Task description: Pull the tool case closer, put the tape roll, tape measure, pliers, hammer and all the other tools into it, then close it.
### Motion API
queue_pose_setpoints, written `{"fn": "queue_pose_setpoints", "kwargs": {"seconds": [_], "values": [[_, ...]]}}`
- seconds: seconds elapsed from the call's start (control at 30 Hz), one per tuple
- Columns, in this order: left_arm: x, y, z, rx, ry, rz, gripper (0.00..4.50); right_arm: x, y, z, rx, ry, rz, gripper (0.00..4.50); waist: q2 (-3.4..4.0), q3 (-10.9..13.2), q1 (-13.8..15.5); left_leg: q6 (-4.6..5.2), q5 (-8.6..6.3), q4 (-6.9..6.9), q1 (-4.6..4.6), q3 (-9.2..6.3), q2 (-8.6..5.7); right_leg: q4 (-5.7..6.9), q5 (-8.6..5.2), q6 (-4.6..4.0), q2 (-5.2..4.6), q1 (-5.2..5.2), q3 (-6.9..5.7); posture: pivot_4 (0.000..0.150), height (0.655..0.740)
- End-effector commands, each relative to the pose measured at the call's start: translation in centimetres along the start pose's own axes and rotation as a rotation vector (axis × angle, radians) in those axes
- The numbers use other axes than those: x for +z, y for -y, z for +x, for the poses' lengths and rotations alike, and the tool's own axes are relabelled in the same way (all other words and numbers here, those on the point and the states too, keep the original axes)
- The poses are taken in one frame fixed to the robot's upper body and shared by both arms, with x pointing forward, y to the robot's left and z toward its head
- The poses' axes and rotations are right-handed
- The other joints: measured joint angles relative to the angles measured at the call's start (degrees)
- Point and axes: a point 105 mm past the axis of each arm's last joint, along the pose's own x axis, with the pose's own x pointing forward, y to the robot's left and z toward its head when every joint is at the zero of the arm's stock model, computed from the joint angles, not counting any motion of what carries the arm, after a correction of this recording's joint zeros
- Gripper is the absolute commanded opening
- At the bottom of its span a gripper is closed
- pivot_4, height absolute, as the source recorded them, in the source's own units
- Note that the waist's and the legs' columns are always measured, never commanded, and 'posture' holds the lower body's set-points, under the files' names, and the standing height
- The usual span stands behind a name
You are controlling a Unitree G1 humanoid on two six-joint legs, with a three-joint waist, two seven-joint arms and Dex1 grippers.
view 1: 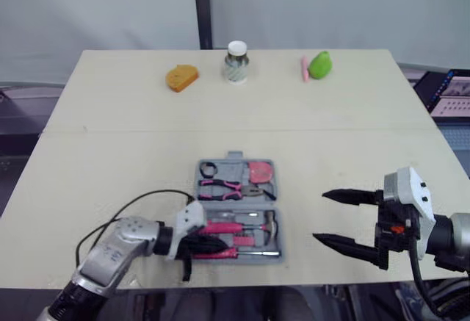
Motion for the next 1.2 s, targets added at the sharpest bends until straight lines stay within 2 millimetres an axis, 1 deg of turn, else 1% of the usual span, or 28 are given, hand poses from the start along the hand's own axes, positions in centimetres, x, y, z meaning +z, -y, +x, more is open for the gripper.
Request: {"fn": "queue_pose_setpoints", "kwargs": {"seconds": [0.03, 0.07, 0.17, 0.2, 0.23, 0.27, 0.33, 0.37, 0.47, 0.57, 0.63, 0.73, 0.87, 0.93, 1.0, 1.07, 1.1, 1.13, 1.17, 1.2], "values": [[2.5, -2.9, -4.9, 0.226, 0.096, -0.007, 0.04, -2.5, 3.2, -0.5, -0.117, 0.027, 0.066, 4.50, -0.05, 0.00, -0.19, 0.00, 0.00, 0.00, -0.01, 0.00, 0.02, 0.00, 0.00, 0.00, 0.01, 0.00, -0.02, 0.150, 0.7400], [2.4, -3.9, -6.4, 0.304, 0.113, -0.027, 0.04, -3.3, 4.2, -0.9, -0.158, 0.034, 0.089, 4.50, -0.05, 0.00, -0.36, 0.00, 0.00, 0.00, 0.00, 0.01, 0.01, 0.00, 0.00, 0.00, 0.00, -0.01, -0.01, 0.150, 0.7400], [0.7, -6.4, -10.7, 0.556, 0.103, -0.067, 0.04, -5.3, 6.7, -2.2, -0.263, 0.039, 0.121, 4.50, 0.07, 0.00, -0.86, 0.00, 0.00, -0.07, 0.02, 0.04, -0.01, -0.01, 0.00, 0.00, -0.01, -0.04, -0.01, 0.150, 0.7400], [0.3, -6.8, -12.1, 0.616, 0.125, -0.082, 0.04, -5.6, 7.4, -2.6, -0.289, 0.044, 0.130, 4.50, 0.07, 0.01, -1.07, 0.00, 0.00, -0.09, 0.03, 0.04, -0.01, -0.01, 0.00, 0.00, -0.01, -0.04, -0.01, 0.150, 0.7400], [0.2, -7.0, -12.9, 0.649, 0.144, -0.092, 0.04, -5.9, 7.9, -2.9, -0.304, 0.048, 0.136, 4.50, 0.08, 0.01, -1.33, 0.00, 0.00, -0.11, 0.02, 0.04, -0.01, -0.01, 0.00, 0.00, -0.01, -0.05, -0.02, 0.150, 0.7400], [-0.4, -7.3, -14.1, 0.698, 0.156, -0.103, 0.27, -6.3, 8.4, -3.2, -0.321, 0.042, 0.140, 4.50, 0.07, 0.01, -1.49, 0.00, 0.00, -0.11, 0.01, 0.04, 0.00, -0.01, 0.00, 0.00, -0.01, -0.06, -0.03, 0.150, 0.7400], [-2.2, -7.3, -16.1, 0.790, 0.133, -0.119, 0.86, -7.2, 9.5, -4.0, -0.354, 0.034, 0.156, 4.50, 0.07, 0.02, -1.57, 0.00, 0.00, -0.11, 0.01, 0.04, 0.01, -0.01, 0.00, 0.00, -0.01, -0.07, -0.03, 0.150, 0.7400], [-3.1, -7.3, -17.3, 0.834, 0.122, -0.127, 1.38, -7.7, 10.0, -4.3, -0.369, 0.026, 0.160, 4.50, 0.07, 0.02, -1.58, 0.00, 0.00, -0.11, 0.02, 0.06, 0.02, -0.01, 0.00, 0.00, -0.01, -0.06, -0.04, 0.150, 0.7400], [-5.0, -7.3, -19.9, 0.938, 0.093, -0.136, 2.89, -8.5, 11.3, -5.0, -0.403, 0.016, 0.166, 4.50, 0.07, 0.02, -1.59, 0.00, 0.00, -0.13, 0.03, 0.10, 0.02, -0.02, 0.00, 0.00, 0.00, -0.09, -0.04, 0.150, 0.7400], [-5.6, -7.1, -21.2, 0.982, 0.085, -0.131, 4.46, -9.0, 12.2, -5.3, -0.413, 0.011, 0.169, 4.50, 0.05, 0.03, -1.36, 0.00, 0.00, -0.10, 0.02, 0.12, 0.02, -0.02, 0.00, 0.00, -0.02, -0.08, -0.04, 0.150, 0.7400], [-5.8, -7.0, -21.8, 1.007, 0.084, -0.127, 4.46, -9.4, 12.8, -5.3, -0.417, 0.004, 0.170, 4.50, 0.05, 0.03, -1.34, 0.00, 0.00, -0.09, 0.02, 0.11, 0.02, -0.02, 0.00, 0.00, -0.03, -0.07, -0.03, 0.150, 0.7400], [-5.6, -7.0, -21.8, 1.012, 0.089, -0.119, 4.46, -9.7, 13.2, -5.2, -0.415, 0.002, 0.169, 4.50, 0.06, 0.03, -1.50, -0.01, -0.01, -0.10, 0.02, 0.12, 0.03, -0.02, 0.00, 0.00, -0.03, -0.08, -0.04, 0.150, 0.7400], [-4.8, -7.3, -20.3, 0.971, 0.103, -0.106, 4.46, -9.7, 13.1, -4.3, -0.394, 0.005, 0.169, 4.50, 0.06, 0.03, -1.63, -0.01, -0.01, -0.11, 0.02, 0.14, 0.04, -0.01, 0.00, 0.00, -0.02, -0.10, -0.04, 0.150, 0.7400], [-4.1, -7.3, -18.4, 0.906, 0.101, -0.094, 4.46, -9.5, 12.6, -3.3, -0.367, 0.011, 0.166, 4.50, 0.06, 0.03, -1.49, -0.01, 0.00, -0.11, 0.02, 0.14, 0.05, 0.00, 0.00, 0.00, -0.02, -0.10, -0.04, 0.150, 0.7400], [-3.4, -7.0, -16.1, 0.820, 0.100, -0.082, 4.46, -9.1, 12.0, -2.0, -0.337, 0.015, 0.150, 4.50, 0.06, 0.03, -1.51, -0.01, -0.01, -0.10, 0.02, 0.13, 0.04, 0.00, 0.00, 0.00, -0.03, -0.09, -0.03, 0.150, 0.7400], [-2.9, -6.4, -13.2, 0.718, 0.072, -0.067, 4.46, -8.9, 11.4, -0.2, -0.301, -0.006, 0.118, 4.50, 0.06, 0.03, -1.57, -0.01, -0.01, -0.10, 0.01, 0.13, 0.04, 0.00, 0.00, 0.00, -0.03, -0.09, -0.03, 0.150, 0.7400], [-2.8, -6.2, -12.2, 0.687, 0.056, -0.057, 3.95, -8.9, 11.1, 0.4, -0.289, -0.014, 0.106, 3.98, 0.06, 0.03, -1.58, -0.01, -0.01, -0.10, 0.01, 0.13, 0.05, 0.01, 0.00, 0.00, -0.02, -0.10, -0.02, 0.150, 0.7400], [-2.7, -6.0, -10.9, 0.642, 0.047, -0.056, 3.63, -8.8, 10.5, 1.4, -0.255, -0.018, 0.100, 3.67, 0.06, 0.02, -1.58, -0.01, -0.01, -0.10, 0.01, 0.13, 0.05, 0.02, 0.00, 0.00, -0.02, -0.12, -0.01, 0.150, 0.7400], [-2.8, -6.0, -9.8, 0.615, 0.041, -0.060, 3.21, -8.7, 9.8, 2.4, -0.220, -0.024, 0.101, 3.26, 0.06, 0.02, -1.59, -0.01, -0.01, -0.10, 0.01, 0.13, 0.04, 0.02, 0.00, 0.00, -0.02, -0.12, -0.01, 0.150, 0.7400], [-2.9, -6.0, -8.7, 0.593, 0.034, -0.062, 2.62, -8.9, 9.2, 3.3, -0.191, -0.041, 0.093, 2.70, 0.08, 0.01, -1.57, -0.02, -0.01, -0.10, 0.01, 0.13, 0.05, 0.02, 0.00, 0.00, -0.02, -0.12, -0.01, 0.150, 0.7400]]}}
